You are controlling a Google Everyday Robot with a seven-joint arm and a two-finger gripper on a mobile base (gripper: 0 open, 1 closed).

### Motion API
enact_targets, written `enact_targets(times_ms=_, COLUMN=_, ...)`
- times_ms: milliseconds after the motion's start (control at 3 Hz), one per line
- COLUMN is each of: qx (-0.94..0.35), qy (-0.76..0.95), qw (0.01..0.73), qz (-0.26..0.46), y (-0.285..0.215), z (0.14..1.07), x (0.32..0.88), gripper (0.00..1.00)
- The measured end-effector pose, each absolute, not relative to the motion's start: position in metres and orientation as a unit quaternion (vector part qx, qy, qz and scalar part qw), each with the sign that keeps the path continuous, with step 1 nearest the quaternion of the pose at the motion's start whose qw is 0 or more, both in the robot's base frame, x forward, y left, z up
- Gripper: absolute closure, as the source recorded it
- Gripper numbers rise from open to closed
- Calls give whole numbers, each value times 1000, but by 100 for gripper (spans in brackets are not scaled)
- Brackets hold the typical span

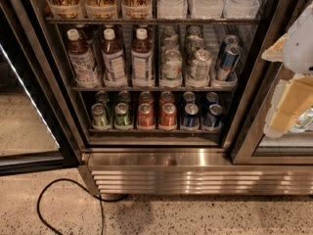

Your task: Pick orange can from top shelf of fridge

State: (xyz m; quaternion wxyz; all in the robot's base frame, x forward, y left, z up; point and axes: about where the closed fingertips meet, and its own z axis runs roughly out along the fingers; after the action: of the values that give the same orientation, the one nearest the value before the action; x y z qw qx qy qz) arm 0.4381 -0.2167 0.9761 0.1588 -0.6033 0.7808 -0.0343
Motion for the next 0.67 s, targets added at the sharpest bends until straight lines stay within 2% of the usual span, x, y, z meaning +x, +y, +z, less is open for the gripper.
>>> enact_targets(times_ms=667, qx=-611, qy=773, qw=170, qz=-27, y=-206, z=969, x=440, gripper=0)
